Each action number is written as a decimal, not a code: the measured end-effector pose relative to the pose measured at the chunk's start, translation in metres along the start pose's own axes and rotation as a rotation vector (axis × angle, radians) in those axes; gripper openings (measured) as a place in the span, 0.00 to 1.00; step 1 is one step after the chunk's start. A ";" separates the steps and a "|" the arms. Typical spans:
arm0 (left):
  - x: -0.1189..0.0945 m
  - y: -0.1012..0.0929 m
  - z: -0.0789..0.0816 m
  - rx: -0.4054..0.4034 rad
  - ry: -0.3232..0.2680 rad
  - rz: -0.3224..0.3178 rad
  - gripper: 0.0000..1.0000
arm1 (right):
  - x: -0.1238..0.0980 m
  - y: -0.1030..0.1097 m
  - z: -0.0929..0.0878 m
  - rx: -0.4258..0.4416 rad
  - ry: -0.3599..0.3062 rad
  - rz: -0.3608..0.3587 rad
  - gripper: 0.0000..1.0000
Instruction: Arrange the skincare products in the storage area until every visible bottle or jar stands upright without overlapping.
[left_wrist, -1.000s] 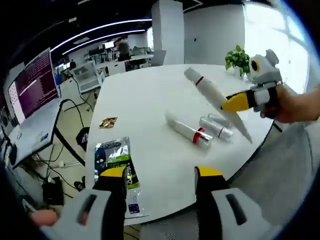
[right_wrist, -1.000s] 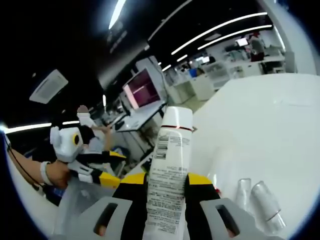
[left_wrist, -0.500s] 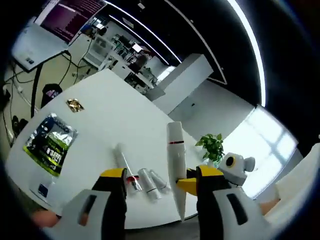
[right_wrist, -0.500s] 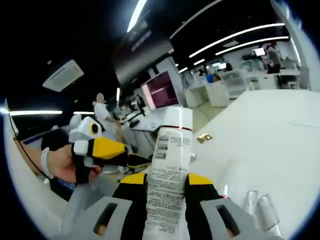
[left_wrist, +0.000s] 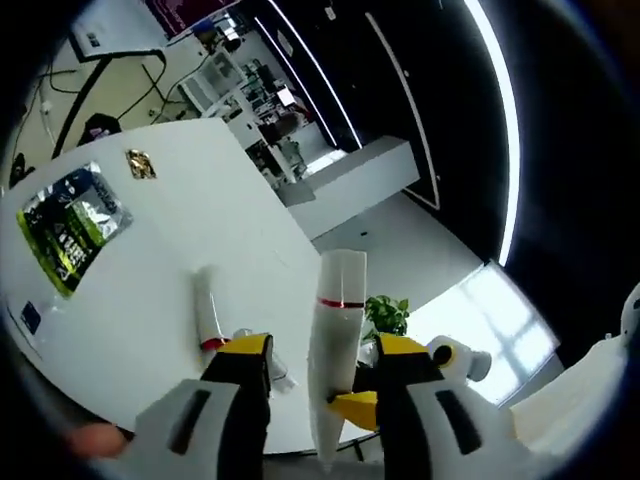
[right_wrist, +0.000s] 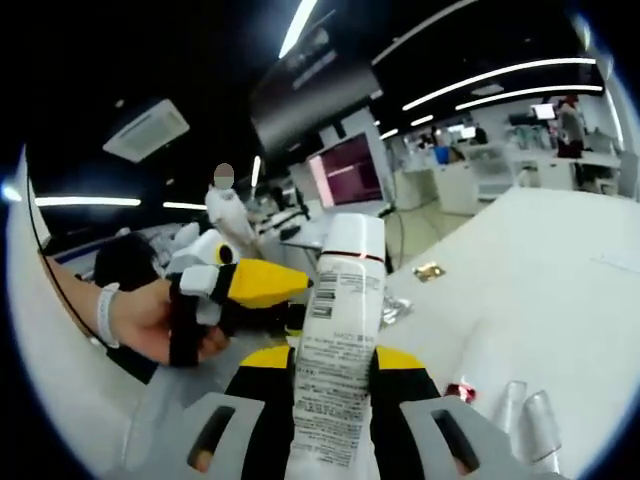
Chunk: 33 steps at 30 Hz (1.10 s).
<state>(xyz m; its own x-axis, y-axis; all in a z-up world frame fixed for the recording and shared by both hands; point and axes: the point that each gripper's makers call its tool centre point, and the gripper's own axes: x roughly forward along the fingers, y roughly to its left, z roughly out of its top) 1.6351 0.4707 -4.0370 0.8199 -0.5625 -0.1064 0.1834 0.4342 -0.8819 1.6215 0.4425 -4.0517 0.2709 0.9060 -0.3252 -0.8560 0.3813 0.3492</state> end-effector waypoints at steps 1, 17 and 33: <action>0.000 -0.001 -0.001 -0.004 0.000 -0.006 0.45 | 0.000 0.000 -0.001 -0.003 0.003 0.001 0.24; 0.010 -0.002 -0.003 -0.068 0.005 0.010 0.42 | 0.013 0.027 -0.010 -0.191 0.092 0.069 0.24; 0.015 0.009 -0.016 -0.049 0.032 0.075 0.24 | 0.016 0.044 -0.022 -0.347 0.185 0.093 0.24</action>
<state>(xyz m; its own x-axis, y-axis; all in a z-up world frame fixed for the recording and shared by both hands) 1.6402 0.4555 -4.0538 0.8127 -0.5518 -0.1872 0.0944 0.4417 -0.8922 1.5785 0.4702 -4.0610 0.1286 0.8735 -0.4696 -0.9796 0.1858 0.0772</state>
